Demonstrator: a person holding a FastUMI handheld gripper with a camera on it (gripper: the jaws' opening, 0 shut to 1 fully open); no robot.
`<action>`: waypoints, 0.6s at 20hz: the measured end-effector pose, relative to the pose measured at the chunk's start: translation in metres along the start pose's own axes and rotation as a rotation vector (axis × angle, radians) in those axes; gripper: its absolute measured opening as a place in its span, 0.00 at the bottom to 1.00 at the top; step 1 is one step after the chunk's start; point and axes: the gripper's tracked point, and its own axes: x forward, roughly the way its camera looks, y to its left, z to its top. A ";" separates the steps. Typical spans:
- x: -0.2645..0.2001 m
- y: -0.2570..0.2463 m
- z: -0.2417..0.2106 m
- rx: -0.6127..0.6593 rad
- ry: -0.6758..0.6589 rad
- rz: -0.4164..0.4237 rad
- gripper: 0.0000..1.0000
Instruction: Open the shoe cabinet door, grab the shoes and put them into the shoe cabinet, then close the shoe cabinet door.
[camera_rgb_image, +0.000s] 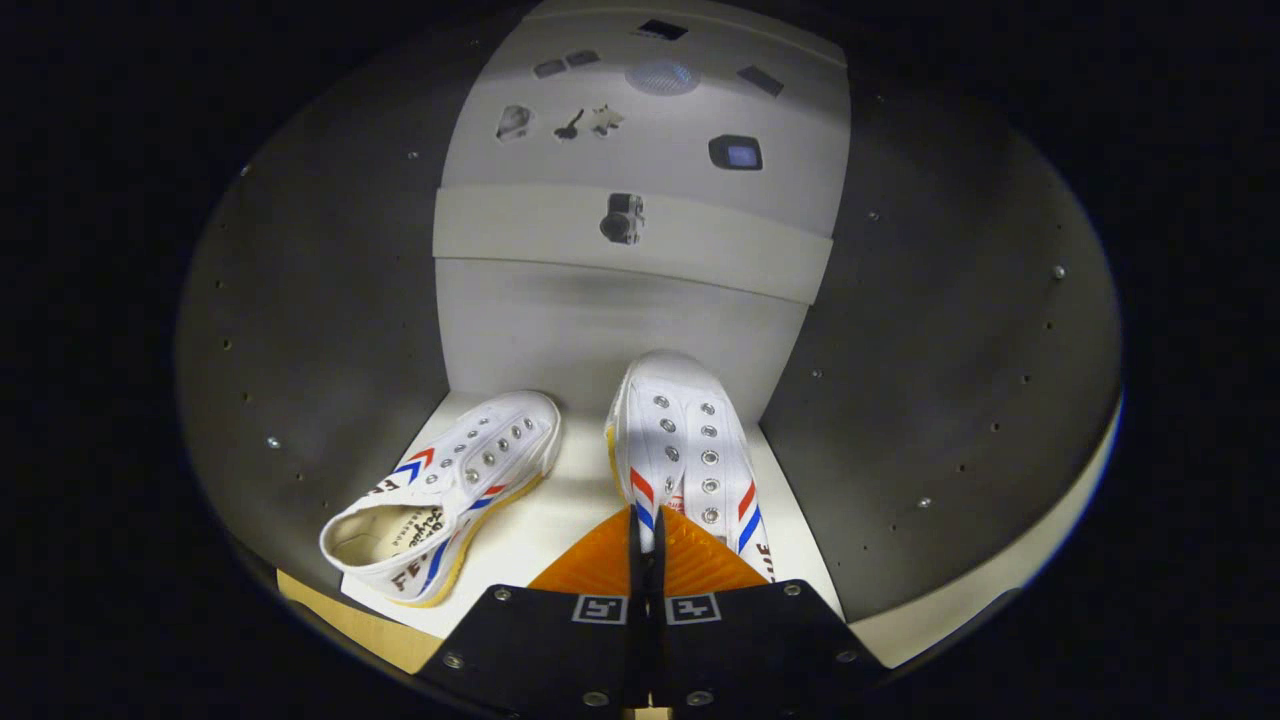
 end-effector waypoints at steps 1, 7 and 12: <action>0.012 0.001 -0.002 0.009 0.012 0.004 0.00; 0.042 0.000 -0.002 0.003 0.014 -0.021 0.00; 0.023 -0.017 0.020 0.012 -0.085 -0.067 0.32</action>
